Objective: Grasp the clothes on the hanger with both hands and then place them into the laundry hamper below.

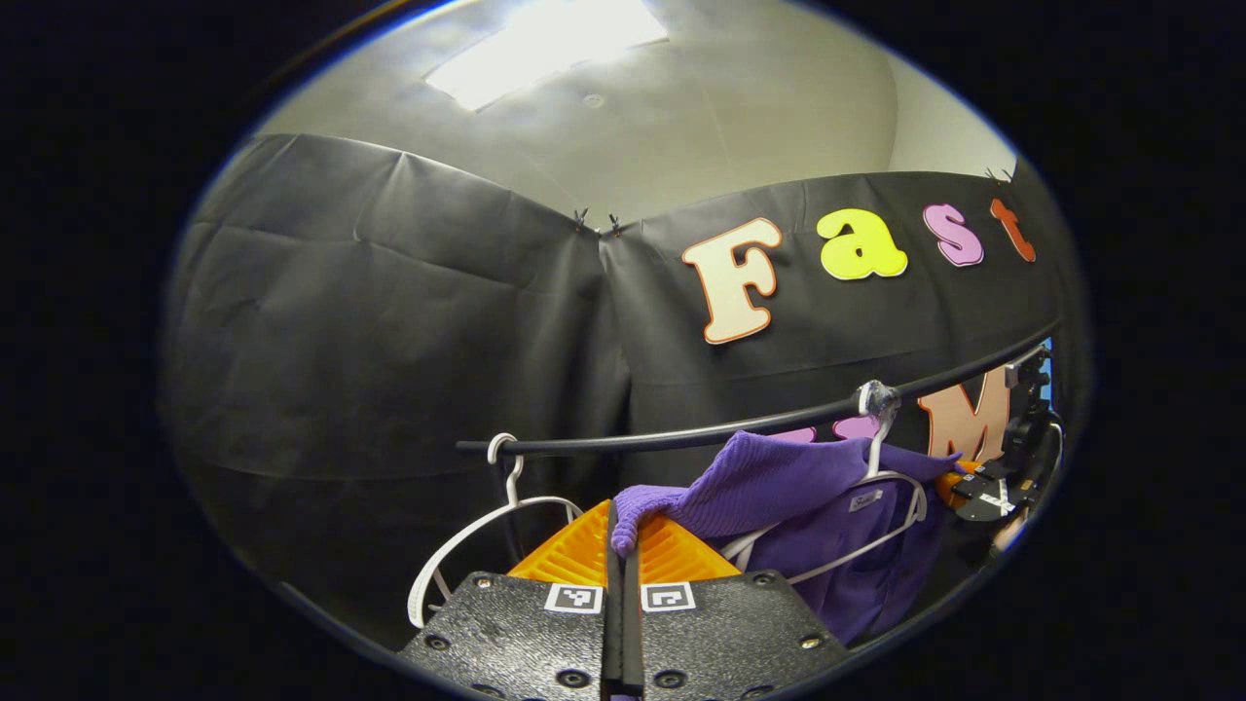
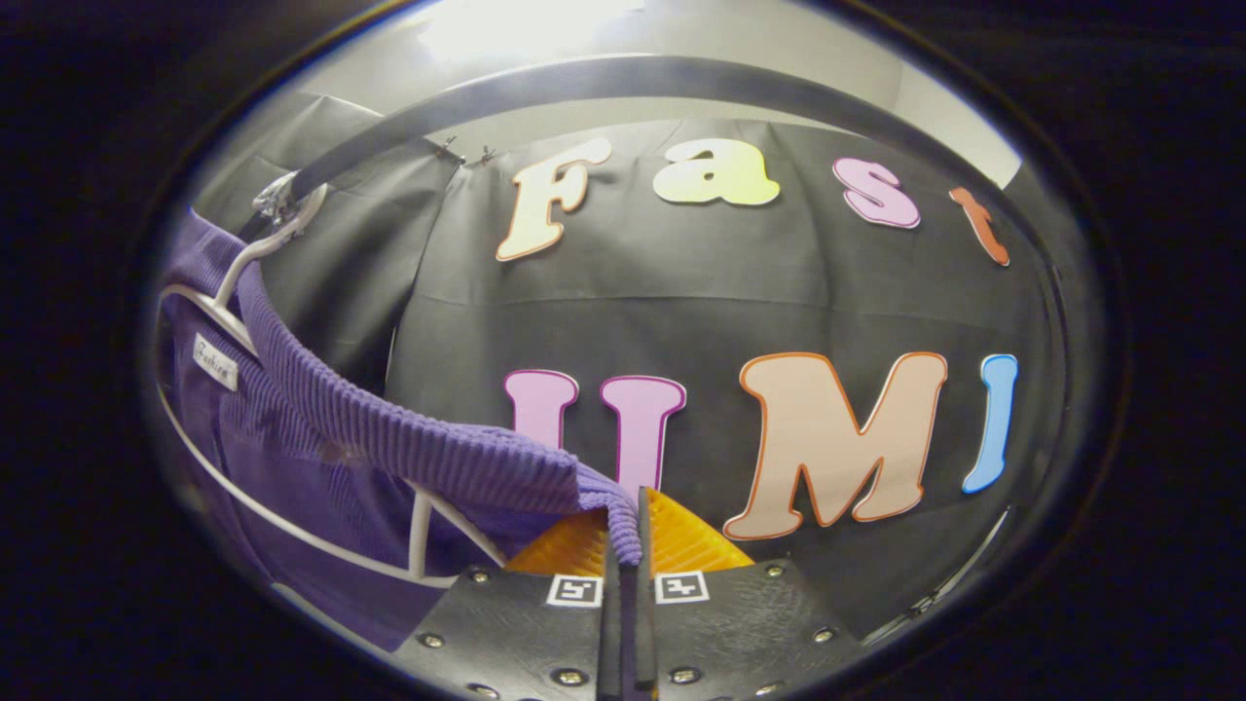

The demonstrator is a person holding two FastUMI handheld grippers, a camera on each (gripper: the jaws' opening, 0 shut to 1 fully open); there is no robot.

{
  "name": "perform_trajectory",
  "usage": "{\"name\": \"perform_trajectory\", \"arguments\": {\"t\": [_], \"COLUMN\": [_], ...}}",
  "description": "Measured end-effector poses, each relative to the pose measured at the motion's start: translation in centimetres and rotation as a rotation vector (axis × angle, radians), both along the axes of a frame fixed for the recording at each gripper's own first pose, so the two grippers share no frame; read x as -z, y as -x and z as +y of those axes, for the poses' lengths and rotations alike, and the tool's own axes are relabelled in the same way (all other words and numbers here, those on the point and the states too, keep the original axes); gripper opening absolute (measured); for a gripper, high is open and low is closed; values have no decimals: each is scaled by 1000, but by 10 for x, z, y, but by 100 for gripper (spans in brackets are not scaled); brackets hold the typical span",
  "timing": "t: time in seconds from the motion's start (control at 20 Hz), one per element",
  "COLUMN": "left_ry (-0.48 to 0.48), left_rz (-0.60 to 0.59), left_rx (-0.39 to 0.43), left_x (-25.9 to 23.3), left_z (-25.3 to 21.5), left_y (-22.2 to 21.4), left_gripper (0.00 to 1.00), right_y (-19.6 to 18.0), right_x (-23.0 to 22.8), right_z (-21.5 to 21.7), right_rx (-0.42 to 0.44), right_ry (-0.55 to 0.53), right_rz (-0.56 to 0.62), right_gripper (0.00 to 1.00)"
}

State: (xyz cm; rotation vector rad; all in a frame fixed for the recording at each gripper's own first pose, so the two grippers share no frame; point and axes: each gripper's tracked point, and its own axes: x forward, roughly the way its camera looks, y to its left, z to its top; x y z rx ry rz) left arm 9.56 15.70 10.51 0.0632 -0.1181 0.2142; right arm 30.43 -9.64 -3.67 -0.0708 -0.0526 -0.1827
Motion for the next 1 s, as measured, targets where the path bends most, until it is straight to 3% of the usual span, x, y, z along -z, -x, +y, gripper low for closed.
{"name": "perform_trajectory", "arguments": {"t": [0.25,0.5,0.55,1.0], "left_ry": [-8,-87,-99,-212], "left_rz": [11,27,29,51], "left_rx": [10,13,19,88], "left_x": [2,8,8,22], "left_z": [4,19,21,35], "left_y": [-12,-29,-32,-51], "left_gripper": [0,2,2,2], "right_y": [-9,-11,-11,-5], "right_x": [-5,-5,-5,-6], "right_z": [-3,1,1,1], "right_rx": [6,-5,-7,-23], "right_ry": [-1,-7,-1,18], "right_rz": [-30,-33,-33,-28], "right_gripper": [5,2,5,5]}}
